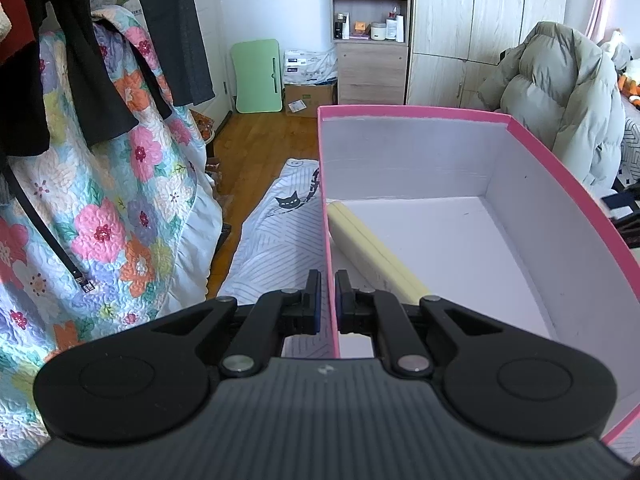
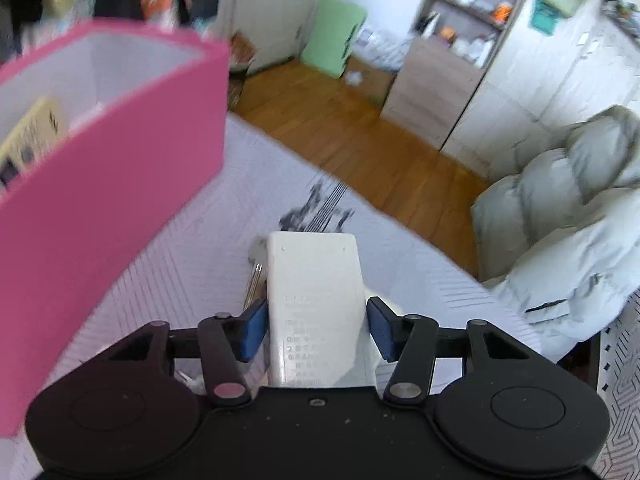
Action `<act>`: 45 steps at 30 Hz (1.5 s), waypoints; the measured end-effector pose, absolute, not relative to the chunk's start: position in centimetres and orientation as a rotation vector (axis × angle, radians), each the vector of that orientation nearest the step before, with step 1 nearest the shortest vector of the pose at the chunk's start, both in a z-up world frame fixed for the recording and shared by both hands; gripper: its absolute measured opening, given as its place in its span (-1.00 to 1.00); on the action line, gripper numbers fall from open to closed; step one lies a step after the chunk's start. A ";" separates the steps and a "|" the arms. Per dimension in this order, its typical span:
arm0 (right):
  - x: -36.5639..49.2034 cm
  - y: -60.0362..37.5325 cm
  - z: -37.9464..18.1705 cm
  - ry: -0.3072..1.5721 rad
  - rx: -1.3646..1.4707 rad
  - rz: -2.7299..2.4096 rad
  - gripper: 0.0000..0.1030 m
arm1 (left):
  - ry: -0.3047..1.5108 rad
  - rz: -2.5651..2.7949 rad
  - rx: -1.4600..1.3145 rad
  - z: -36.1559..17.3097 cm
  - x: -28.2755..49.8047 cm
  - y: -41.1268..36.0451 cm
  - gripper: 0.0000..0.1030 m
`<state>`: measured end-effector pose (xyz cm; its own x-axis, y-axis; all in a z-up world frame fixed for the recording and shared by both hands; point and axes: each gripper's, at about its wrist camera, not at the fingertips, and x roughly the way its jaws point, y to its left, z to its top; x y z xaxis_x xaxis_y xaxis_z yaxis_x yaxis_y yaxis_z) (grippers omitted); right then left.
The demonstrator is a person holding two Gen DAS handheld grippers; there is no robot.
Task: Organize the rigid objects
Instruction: 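Grasp the second cream remote on the table with the right gripper, then lower the cream remote into the box beside the TCL remote, open right gripper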
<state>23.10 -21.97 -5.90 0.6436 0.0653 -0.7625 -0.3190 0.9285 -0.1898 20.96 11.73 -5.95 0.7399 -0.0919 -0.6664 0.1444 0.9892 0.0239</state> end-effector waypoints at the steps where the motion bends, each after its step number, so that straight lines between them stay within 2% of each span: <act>1: 22.2 -22.1 -5.2 0.816 -0.305 0.221 0.14 | 0.726 -0.129 0.078 -5.9 21.0 11.8 -0.87; 12: 14.6 -22.3 0.2 0.620 -0.181 0.205 0.12 | 0.728 -0.125 0.079 -5.9 20.9 11.6 -0.87; 21: 12.3 -17.7 6.2 0.418 -0.124 0.356 0.12 | 0.724 -0.131 0.066 -5.9 20.9 11.8 -0.87; 25: 14.7 -14.5 6.6 0.459 -0.029 0.508 0.12 | 0.724 -0.131 0.059 -5.9 20.9 11.9 -0.87; 34: 24.4 -7.8 0.8 0.675 0.211 0.605 0.12 | 0.727 -0.130 0.049 -5.9 21.1 12.2 -0.87; 41: 23.5 -5.8 -2.9 0.796 0.228 0.630 0.12 | 0.724 -0.139 0.051 -6.0 21.2 12.2 -0.87; 45: 23.5 -5.7 -1.8 0.733 0.159 0.583 0.12 | 0.723 -0.142 0.049 -6.1 21.1 12.3 -0.87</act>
<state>23.53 -5.71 -1.81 0.5937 0.5530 -0.5846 -0.4447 0.8309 0.3344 21.11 12.29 -6.07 0.7407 -0.1122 -0.6624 0.1459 0.9893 -0.0045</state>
